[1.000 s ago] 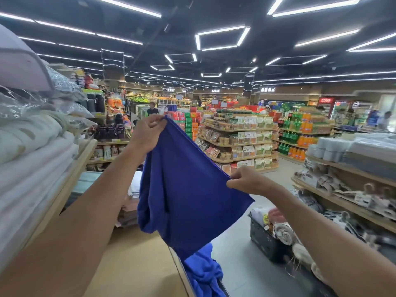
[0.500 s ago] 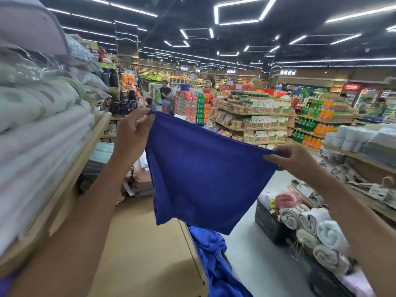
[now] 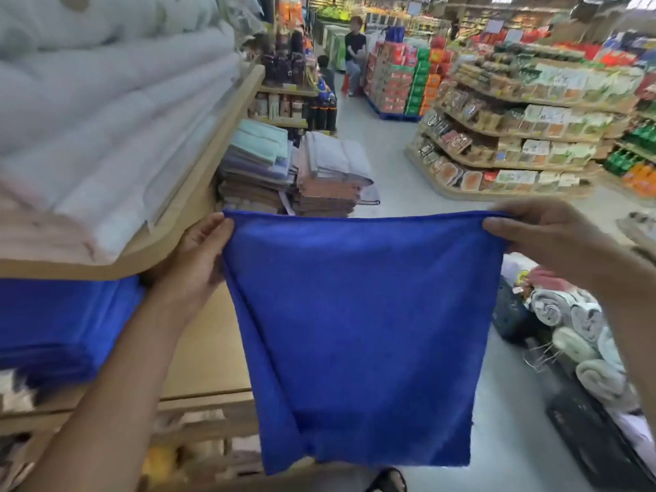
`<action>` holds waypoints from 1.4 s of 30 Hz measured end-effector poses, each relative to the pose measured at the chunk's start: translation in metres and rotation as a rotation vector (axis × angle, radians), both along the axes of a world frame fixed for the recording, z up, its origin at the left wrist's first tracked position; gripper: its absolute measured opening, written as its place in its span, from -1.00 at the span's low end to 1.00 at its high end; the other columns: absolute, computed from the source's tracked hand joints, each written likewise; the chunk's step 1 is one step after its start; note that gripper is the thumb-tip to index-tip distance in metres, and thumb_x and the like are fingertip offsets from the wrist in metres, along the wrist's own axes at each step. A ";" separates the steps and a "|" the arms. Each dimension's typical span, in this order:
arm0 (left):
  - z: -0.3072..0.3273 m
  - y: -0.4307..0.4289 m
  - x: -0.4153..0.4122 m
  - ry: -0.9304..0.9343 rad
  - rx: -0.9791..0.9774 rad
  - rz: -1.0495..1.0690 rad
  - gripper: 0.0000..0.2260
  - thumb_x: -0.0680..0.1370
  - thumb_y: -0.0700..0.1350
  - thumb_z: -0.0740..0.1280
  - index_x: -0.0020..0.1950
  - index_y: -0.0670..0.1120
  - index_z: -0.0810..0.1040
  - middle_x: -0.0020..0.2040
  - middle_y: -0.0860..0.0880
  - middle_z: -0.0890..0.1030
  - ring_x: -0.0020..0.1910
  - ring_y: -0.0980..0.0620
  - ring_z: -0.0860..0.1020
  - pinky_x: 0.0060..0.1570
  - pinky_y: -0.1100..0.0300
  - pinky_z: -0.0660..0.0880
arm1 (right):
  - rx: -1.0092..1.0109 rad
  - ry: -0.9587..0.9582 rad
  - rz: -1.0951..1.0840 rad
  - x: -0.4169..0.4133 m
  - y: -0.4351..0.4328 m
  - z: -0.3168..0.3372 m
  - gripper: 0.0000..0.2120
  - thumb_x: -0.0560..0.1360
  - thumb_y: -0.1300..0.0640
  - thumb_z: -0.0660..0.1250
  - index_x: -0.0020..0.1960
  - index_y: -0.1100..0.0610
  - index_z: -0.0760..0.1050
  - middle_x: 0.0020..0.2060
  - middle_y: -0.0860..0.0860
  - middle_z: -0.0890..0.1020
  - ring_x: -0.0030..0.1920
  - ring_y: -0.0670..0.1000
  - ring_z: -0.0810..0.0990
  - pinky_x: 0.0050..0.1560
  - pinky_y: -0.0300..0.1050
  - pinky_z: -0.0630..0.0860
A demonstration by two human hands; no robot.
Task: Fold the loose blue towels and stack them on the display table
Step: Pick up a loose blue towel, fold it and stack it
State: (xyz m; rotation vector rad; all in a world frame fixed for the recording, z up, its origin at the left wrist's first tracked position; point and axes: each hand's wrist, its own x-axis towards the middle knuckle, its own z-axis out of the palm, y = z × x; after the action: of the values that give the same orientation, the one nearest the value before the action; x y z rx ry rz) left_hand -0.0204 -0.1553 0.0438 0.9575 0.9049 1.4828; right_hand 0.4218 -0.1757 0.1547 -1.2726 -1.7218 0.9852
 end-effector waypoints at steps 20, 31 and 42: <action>-0.041 0.080 -0.036 0.577 -0.335 0.338 -0.87 0.72 -0.16 0.16 0.24 -0.14 0.41 -0.19 -0.11 0.52 -0.58 0.21 0.53 -0.60 0.40 0.36 | -0.318 0.151 -0.325 -0.110 0.142 -0.163 -0.86 0.63 0.27 0.34 0.13 0.33 0.58 -0.13 0.18 0.67 -0.32 -0.08 0.73 -0.27 -0.29 0.64; -0.134 0.021 -0.068 1.319 -0.307 0.260 -0.89 0.57 0.03 0.26 -0.05 0.28 0.48 -0.08 0.19 0.64 -0.03 0.02 0.65 -0.05 0.08 0.56 | -0.015 -0.539 0.084 -0.208 0.090 -0.245 -0.35 0.61 0.02 0.36 0.61 0.13 0.21 0.60 0.08 0.23 0.59 0.08 0.20 0.54 0.01 0.20; -0.120 -0.052 -0.013 -0.128 -0.752 -0.075 -0.79 0.67 -0.22 0.24 0.27 -0.20 0.56 0.17 -0.29 0.66 0.12 -0.24 0.66 0.13 -0.12 0.63 | 0.238 -0.910 0.090 -0.234 0.038 -0.298 -0.34 0.64 -0.32 -0.15 0.63 -0.04 0.20 0.63 -0.03 0.19 0.65 0.05 0.07 0.62 0.08 -0.05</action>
State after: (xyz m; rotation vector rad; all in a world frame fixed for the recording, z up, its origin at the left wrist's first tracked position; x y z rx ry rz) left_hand -0.0329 -0.2073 -0.0765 0.3315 1.1904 0.9916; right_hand 0.1874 -0.1381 -0.1434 -1.6118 -2.4892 0.1920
